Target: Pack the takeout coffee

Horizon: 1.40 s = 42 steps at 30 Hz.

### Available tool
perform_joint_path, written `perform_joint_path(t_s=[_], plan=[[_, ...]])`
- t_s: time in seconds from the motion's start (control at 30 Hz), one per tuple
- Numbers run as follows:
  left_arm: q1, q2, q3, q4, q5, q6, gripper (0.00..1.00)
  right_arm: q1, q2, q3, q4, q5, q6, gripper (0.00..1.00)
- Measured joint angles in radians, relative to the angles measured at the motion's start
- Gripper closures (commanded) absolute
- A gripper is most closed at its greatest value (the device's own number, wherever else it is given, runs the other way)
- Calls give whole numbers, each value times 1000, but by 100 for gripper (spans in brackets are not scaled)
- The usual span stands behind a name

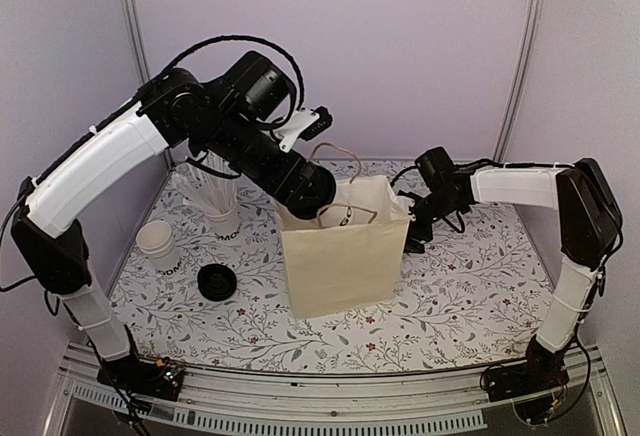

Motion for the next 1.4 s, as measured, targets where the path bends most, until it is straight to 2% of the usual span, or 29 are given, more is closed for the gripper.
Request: perform_joint_path(t_s=[0.37, 0.57, 0.9, 1.4], plan=[[-6, -74, -91, -136, 0, -119, 49, 124, -106, -110, -35, -7, 45, 1], [-5, -106, -137, -157, 16, -169, 51, 200, -193, -182, -50, -10, 74, 1], [27, -106, -174, -159, 35, -206, 52, 209, -335, -324, -28, 3, 102, 1], [34, 7, -158, -162, 50, -284, 56, 209, -370, -351, -4, -3, 109, 1]])
